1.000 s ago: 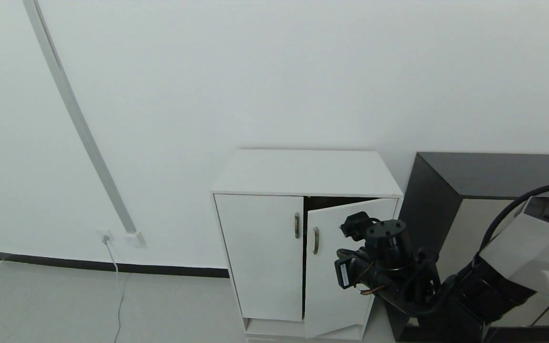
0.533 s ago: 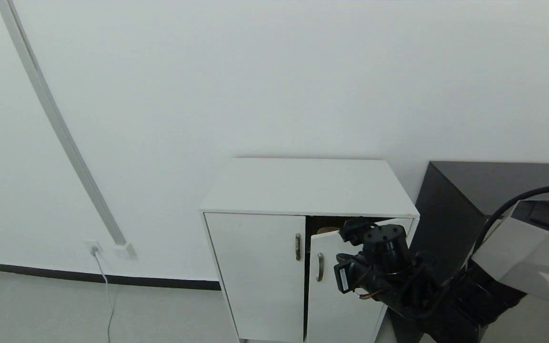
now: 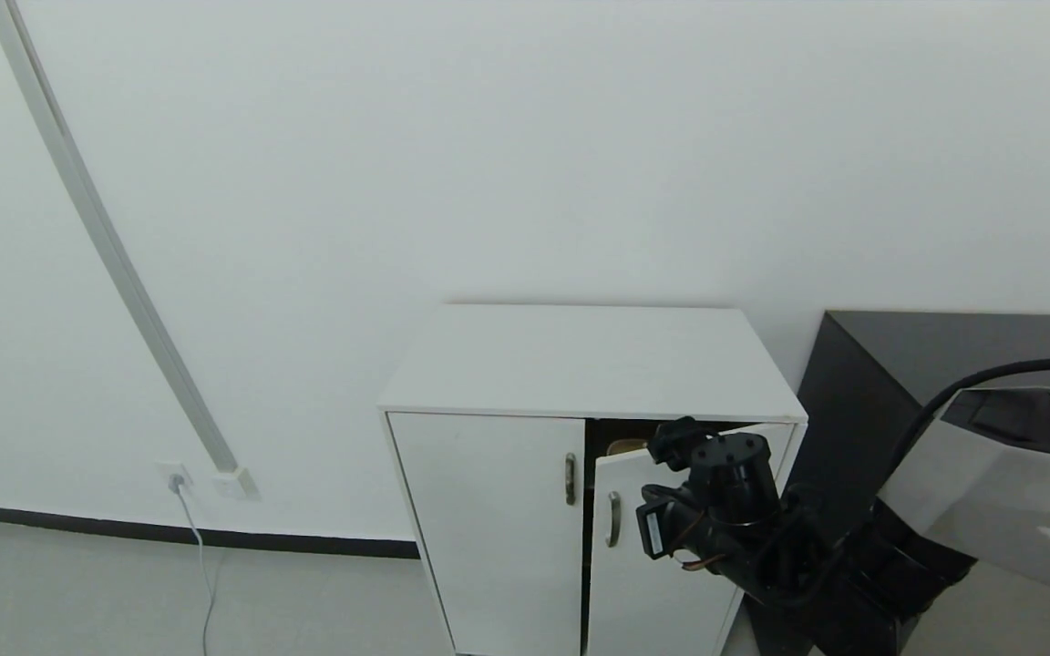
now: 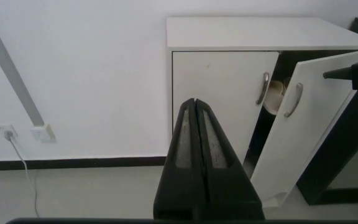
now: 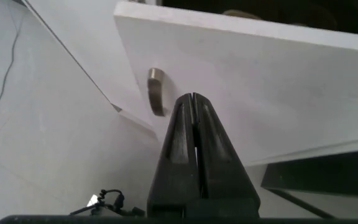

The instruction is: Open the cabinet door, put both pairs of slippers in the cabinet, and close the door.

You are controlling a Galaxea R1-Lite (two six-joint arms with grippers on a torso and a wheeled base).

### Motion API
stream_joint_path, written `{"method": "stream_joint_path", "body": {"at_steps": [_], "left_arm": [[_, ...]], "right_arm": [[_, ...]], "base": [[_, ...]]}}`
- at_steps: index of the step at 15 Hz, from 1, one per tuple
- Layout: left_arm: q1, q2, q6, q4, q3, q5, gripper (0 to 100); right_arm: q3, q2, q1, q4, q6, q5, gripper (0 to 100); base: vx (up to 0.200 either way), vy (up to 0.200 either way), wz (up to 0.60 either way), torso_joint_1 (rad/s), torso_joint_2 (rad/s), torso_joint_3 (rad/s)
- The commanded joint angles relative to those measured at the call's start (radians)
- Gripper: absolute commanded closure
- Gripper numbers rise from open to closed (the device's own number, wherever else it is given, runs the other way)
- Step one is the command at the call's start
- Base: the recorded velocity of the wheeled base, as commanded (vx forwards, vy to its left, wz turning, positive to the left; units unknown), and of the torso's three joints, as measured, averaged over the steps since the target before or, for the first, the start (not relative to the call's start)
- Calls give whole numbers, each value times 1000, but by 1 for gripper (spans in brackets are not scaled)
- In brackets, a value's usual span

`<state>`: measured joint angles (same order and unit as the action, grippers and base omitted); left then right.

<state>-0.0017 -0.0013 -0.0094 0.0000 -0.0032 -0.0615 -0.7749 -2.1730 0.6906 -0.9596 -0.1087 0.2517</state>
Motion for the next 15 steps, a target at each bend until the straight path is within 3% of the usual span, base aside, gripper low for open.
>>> {"method": "stream_joint_path", "body": {"at_steps": [1,15], "left_arm": [[0,1,0,0,0,0,100],[0,1,0,0,0,-1,100]], "right_arm": [[-20,-56,-8,-33,0,0,100],[-221,-278,-145,-105,-9,-3,100]], "base": [[0,0,0,0,0,0],[0,0,0,0,0,0]]}}
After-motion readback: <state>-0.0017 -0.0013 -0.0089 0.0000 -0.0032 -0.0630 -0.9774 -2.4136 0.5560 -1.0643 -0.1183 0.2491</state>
